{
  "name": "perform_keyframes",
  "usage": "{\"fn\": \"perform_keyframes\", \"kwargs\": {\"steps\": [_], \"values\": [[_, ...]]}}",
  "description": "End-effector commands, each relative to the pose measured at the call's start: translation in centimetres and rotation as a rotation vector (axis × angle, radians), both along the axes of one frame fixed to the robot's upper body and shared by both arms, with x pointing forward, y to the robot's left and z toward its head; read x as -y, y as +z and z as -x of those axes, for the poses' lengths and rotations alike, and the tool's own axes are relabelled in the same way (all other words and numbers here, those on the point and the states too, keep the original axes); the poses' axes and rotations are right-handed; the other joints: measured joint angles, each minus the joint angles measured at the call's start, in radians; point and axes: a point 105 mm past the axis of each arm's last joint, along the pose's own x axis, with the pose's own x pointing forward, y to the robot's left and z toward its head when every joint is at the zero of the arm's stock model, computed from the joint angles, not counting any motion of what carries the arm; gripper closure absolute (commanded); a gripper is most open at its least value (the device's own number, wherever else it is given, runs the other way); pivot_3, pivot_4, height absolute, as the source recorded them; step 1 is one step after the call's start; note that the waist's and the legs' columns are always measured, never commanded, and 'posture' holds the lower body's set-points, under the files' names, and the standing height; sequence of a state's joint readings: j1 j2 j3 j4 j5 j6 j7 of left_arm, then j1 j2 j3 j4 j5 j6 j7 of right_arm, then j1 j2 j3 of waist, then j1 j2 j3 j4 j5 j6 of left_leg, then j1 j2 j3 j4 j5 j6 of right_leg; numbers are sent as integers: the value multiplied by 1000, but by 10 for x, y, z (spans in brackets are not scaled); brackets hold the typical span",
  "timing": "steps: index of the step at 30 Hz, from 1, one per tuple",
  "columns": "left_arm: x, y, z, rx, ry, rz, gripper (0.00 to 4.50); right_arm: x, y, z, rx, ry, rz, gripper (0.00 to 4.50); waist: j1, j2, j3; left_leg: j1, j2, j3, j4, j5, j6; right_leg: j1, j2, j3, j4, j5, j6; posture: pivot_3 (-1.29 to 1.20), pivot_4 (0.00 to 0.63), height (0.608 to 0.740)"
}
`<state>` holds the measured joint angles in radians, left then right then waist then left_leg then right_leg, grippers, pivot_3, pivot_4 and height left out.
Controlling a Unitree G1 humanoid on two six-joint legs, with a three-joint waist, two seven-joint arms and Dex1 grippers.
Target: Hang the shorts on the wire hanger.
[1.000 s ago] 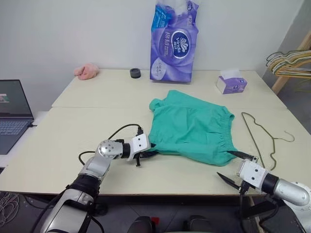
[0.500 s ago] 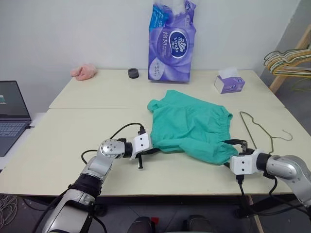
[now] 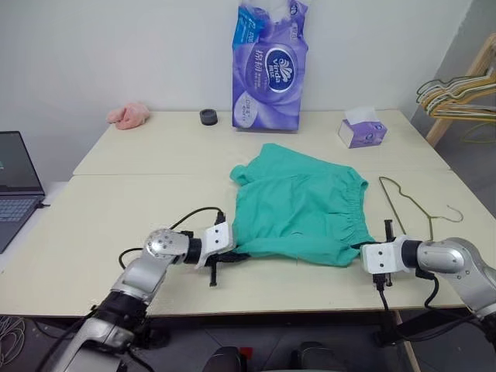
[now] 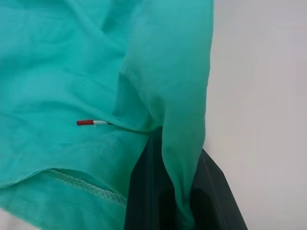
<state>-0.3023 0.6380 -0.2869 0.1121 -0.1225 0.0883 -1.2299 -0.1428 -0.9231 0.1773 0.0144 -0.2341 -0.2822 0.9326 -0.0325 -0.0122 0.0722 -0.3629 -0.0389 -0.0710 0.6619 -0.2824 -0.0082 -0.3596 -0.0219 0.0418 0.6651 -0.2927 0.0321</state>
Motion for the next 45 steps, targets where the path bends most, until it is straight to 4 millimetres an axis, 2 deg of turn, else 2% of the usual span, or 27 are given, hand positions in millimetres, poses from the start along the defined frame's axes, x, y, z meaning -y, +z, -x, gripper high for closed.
{"fn": "perform_keyframes", "kwargs": {"steps": [1,4,8,10,11,13,16,18,20,21,23,25,26,27,28,29,30,31,32,34,36,37,38,40,41,43,45], "values": [[-3,19,13,-44,-61,-1,4500,1,28,-3,16,2,-21,4479,1,0,0,0,0,0,0,0,0,0,0,0,0,0,0,-47,38,740],[-6,28,24,-100,-79,2,4500,-2,41,6,-50,15,-45,4479,3,2,2,0,0,0,0,0,0,1,0,0,-1,0,0,-43,42,740],[-4,52,54,-283,-130,68,4500,-8,64,27,-186,42,-91,4479,2,2,6,0,0,0,0,0,0,0,0,0,-1,0,0,-42,45,740],[-3,63,65,-368,-147,96,4500,-11,73,30,-231,33,-120,4479,2,2,7,0,1,-1,0,0,0,0,0,-1,-1,-1,0,-40,46,740],[-2,66,64,-386,-136,112,4500,-12,76,28,-241,24,-133,4479,2,2,7,0,1,-1,0,0,0,0,0,-1,-1,-1,1,-40,46,740],[4,65,35,-309,-30,146,4500,-14,83,3,-195,-32,-194,4479,1,4,9,0,1,-1,0,0,0,1,0,-1,-1,-2,2,-40,47,740],[12,66,-26,-132,128,154,4500,-13,88,-46,-75,-108,-217,4479,3,1,14,4,0,0,2,4,5,5,0,-1,-2,1,3,-36,45,740],[15,84,-89,42,270,141,4500,-14,109,-101,112,-188,-229,4479,1,-2,16,6,-1,0,3,8,6,6,0,0,-2,5,3,-36,39,740],[15,126,-145,250,407,131,4500,-19,149,-149,313,-268,-246,4479,-1,-4,27,5,-2,0,2,14,0,5,1,-1,-2,12,4,-32,32,740],[10,171,-173,428,509,127,4500,-19,187,-168,468,-312,-254,4479,-4,-5,28,0,-3,1,1,20,-1,-2,2,-2,-2,17,4,-29,29,740],[1,235,-193,657,633,136,4500,-21,240,-182,662,-361,-274,4479,-8,-5,29,-22,-4,3,0,27,-4,-27,2,0,1,28,0,-27,23,740],[-6,295,-194,856,716,160,4500,-24,287,-183,841,-380,-288,4479,-10,-6,26,-48,-3,6,0,34,-14,-60,-1,3,6,33,0,-33,19,740],[-8,343,-184,1047,730,155,4500,-28,329,-175,993,-376,-333,4479,-11,-7,25,-55,-3,8,0,33,-15,-68,-2,4,9,30,1,-42,19,740],[-7,382,-171,1208,723,151,4500,-31,362,-164,1116,-363,-372,4479,-13,-7,25,-57,-3,10,-4,33,-16,-74,-4,5,12,29,1,-44,18,740],[-5,408,-158,1351,697,121,4500,-32,385,-153,1207,-347,-404,4479,-16,-7,25,-64,-2,13,-6,31,-19,-85,-5,4,16,28,-1,-46,19,740],[-2,421,-150,1450,660,76,4500,-33,397,-146,1258,-332,-427,4479,-19,-7,25,-70,-2,15,-9,31,-20,-93,-5,4,15,26,-3,-48,21,740],[2,423,-146,1517,594,12,4500,-31,400,-142,1278,-310,-442,4479,-19,-7,25,-73,-2,17,-15,31,-20,-99,-6,4,14,26,-3,-52,25,740],[5,422,-143,1555,547,-34,4500,-30,401,-139,1288,-294,-450,4479,-18,-6,25,-72,-2,18,-18,30,-20,-100,-7,4,14,26,-3,-52,27,740],[6,411,-144,1530,484,-66,4500,-27,391,-140,1262,-265,-441,4479,-18,-6,25,-71,-2,17,-19,30,-21,-99,-7,3,14,26,-3,-51,29,740],[4,375,-152,1434,370,-142,4500,-23,357,-145,1172,-202,-407,4479,-17,-6,24,-70,-2,20,-20,29,-20,-96,-7,3,12,25,-2,-48,38,740],[-8,297,-161,1149,222,-207,4500,-22,286,-148,987,-104,-343,4479,-20,-5,24,-68,-2,22,-19,28,-16,-89,-6,3,8,24,-2,-49,44,740],[-15,258,-159,1015,137,-253,4500,-23,252,-144,895,-70,-326,4479,-21,-6,24,-64,-1,22,-16,27,-14,-84,-6,2,8,24,-1,-51,48,740],[-21,218,-151,861,58,-264,4500,-24,218,-137,805,-38,-304,4479,-25,-4,27,-54,-2,26,-16,28,-11,-75,-6,2,8,24,-1,-54,53,740],[-28,174,-132,673,-48,-270,4500,-26,182,-122,703,-11,-290,4479,-38,-3,29,-43,-3,29,-15,28,-1,-63,-2,4,12,24,-1,-55,56,740],[-30,155,-121,592,-88,-259,4500,-28,164,-115,643,-11,-291,4479,-51,-1,33,-43,-3,29,-12,29,0,-64,-2,5,16,24,-1,-55,58,740],[-36,109,-85,382,-168,-260,4500,-32,130,-99,533,-15,-293,4479,-68,2,36,-50,-1,23,1,29,0,-67,-1,4,21,26,-2,-52,59,740],[-43,69,-46,196,-218,-286,4500,-38,106,-84,456,-11,-285,4479,-85,2,36,-48,0,22,4,29,0,-65,-3,6,25,27,-1,-41,63,740]]}}
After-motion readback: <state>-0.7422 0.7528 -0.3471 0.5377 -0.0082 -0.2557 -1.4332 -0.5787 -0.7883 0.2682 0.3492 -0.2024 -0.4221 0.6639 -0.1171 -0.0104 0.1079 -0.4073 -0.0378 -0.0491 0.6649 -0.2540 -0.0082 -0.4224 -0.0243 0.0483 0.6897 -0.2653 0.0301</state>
